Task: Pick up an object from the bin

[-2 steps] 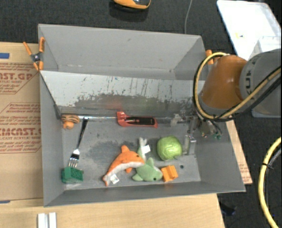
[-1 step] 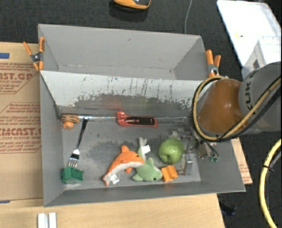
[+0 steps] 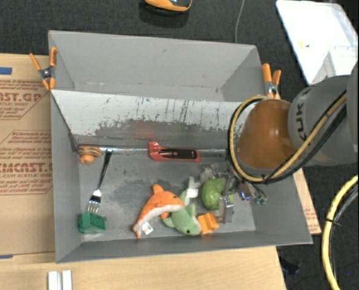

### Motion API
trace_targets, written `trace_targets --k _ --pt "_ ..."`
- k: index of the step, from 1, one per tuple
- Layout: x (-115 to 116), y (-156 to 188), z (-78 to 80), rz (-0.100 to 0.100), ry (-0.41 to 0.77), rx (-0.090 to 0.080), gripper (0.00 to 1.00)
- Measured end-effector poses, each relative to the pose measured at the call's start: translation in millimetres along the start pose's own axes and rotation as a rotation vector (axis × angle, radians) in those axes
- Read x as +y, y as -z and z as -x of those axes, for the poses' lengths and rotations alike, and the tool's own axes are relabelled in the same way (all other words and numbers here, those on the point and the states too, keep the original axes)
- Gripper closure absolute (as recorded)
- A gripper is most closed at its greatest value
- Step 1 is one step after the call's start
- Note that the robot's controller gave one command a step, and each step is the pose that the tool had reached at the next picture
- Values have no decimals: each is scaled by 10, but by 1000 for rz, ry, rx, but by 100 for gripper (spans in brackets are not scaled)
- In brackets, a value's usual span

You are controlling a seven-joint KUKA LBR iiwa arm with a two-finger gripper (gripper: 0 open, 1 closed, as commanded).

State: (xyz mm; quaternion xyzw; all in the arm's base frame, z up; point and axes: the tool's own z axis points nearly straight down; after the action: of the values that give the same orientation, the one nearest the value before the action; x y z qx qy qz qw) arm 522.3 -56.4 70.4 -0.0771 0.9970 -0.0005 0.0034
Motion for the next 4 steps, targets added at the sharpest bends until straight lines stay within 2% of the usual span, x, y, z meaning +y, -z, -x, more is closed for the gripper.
trace_targets --k 1,2,3,4 --pt "318 2 126 -2 15 -1 0" --pt "482 5 48 0 55 -7 0" --pt "827 51 17 -3 317 -4 0" --pt "844 47 95 0 392 -4 0"
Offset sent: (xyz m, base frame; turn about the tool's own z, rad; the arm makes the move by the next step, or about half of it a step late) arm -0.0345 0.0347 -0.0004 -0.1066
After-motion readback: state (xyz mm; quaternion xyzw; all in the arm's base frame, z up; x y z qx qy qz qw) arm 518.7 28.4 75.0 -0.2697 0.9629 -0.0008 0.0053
